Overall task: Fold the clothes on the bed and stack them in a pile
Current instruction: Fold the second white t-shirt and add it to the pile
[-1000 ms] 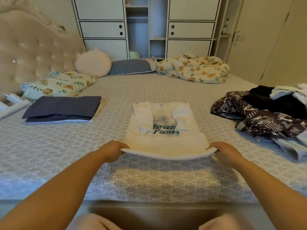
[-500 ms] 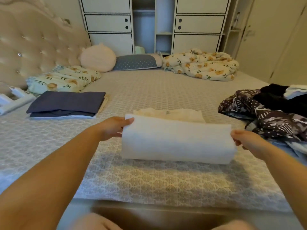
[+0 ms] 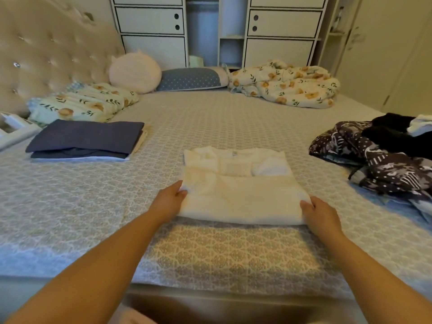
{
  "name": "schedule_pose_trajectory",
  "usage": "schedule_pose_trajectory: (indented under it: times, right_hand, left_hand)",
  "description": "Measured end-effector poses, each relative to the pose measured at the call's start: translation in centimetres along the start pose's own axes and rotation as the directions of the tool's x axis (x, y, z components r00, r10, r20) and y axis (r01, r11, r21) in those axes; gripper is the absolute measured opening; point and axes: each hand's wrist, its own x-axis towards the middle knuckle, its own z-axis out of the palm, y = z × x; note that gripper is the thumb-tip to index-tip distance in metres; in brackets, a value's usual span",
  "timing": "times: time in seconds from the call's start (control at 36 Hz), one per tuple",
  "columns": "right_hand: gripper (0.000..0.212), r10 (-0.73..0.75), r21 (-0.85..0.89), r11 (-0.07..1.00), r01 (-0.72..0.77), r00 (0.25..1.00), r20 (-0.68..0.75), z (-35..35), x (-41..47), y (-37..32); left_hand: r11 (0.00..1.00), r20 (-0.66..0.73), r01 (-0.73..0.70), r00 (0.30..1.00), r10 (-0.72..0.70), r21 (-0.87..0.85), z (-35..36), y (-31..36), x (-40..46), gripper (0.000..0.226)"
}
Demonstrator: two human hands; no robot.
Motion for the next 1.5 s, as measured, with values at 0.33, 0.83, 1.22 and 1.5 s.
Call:
schedule_pose_trajectory:
  times: [0.33, 0.83, 1.22, 1.5]
  right_hand:
    - [0.031, 0.085, -0.283, 0.955, -0.087, 0.996, -0.019, -0.5, 0.3, -0.8]
    - [0.04, -0.344, -0.101, 0.927, 0.362, 0.925, 0.162, 10.7, 3.4, -12.2]
    - [0.05, -0.241, -0.017, 0.967, 0.254, 0.935, 0.259, 17.4, 10.6, -20.0]
    - [0.016, -0.311, 0.16, 0.937, 0.312, 0.95, -0.032, 18.2, 9.4, -19.4]
  left_hand:
    - [0.947, -0.22, 0.22, 0.961, -0.169, 0.232, 1.2, -2.1, 0.5, 0.035]
    - [0.887, -0.175, 0.06, 0.984, 0.024, 0.458, 4.5, 1.8, 8.6, 0.064]
    - [0.912, -0.283, -0.022, 0.947, 0.15, 0.41, 5.2, 0.5, 12.2, 0.059]
    - [0.868, -0.236, -0.079, 0.947, 0.219, 0.49, 5.7, 0.3, 12.8, 0.059]
